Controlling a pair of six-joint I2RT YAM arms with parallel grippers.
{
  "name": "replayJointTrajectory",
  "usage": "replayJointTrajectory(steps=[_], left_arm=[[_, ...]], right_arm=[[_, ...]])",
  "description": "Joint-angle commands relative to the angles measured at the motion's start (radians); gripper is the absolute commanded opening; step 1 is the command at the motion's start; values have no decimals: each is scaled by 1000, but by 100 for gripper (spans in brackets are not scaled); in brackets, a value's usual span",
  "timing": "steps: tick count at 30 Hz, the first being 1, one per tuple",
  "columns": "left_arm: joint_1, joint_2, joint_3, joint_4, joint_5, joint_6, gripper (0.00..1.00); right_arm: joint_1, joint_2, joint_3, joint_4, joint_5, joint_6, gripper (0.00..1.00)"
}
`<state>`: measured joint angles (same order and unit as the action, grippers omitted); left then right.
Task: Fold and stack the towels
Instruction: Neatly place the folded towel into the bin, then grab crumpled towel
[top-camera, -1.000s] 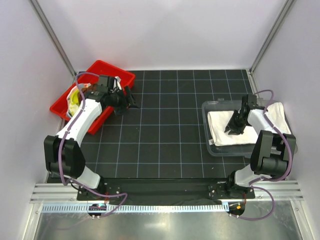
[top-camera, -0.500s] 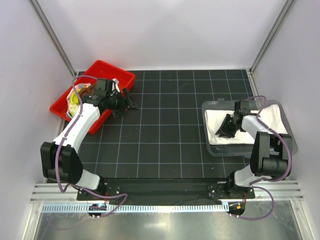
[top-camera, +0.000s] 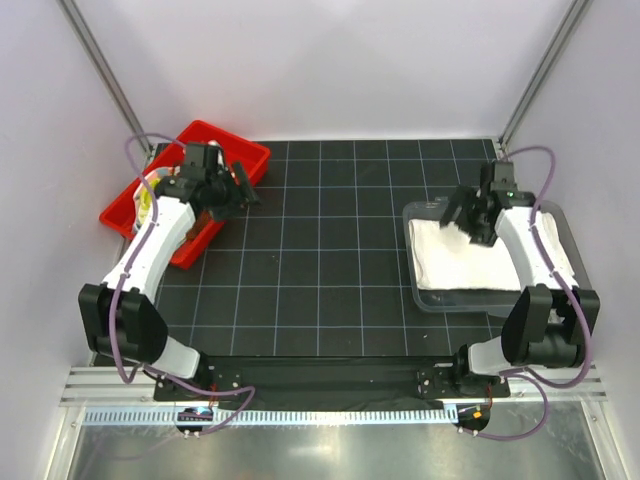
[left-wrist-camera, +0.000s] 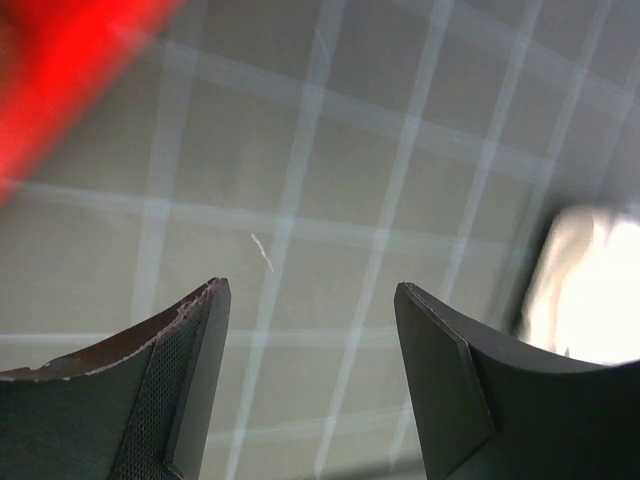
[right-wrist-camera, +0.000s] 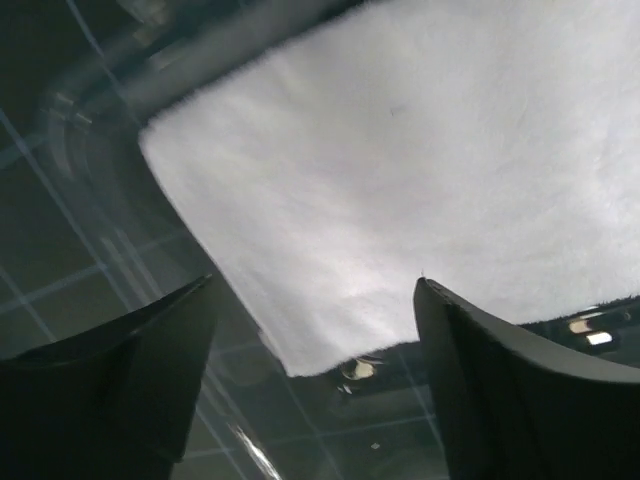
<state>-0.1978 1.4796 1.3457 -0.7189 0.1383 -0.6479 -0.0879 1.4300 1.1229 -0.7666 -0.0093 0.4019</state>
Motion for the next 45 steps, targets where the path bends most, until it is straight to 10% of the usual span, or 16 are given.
replayJointTrajectory(steps=[1,15,24,28,35,45], left_arm=[[89,57,196,-51,-245,73,71],[330,527,570,-132,-467,140,67],[330,732,739,-179,-439,177,37],[330,719,759,-188,-430,183,0],[298,549,791,-171,-392,229,0],[169,194,745,-53,255,107,0]], right_arm=[[17,-59,225,-72,36,-35,100],[192,-106,318,151,-190,107,100],[218,17,455,-25,-225,29,100],[235,14,453,-20,-215,31,100],[270,17,453,-13,-228,43,100],[301,-78,413,61,-297,48,100]])
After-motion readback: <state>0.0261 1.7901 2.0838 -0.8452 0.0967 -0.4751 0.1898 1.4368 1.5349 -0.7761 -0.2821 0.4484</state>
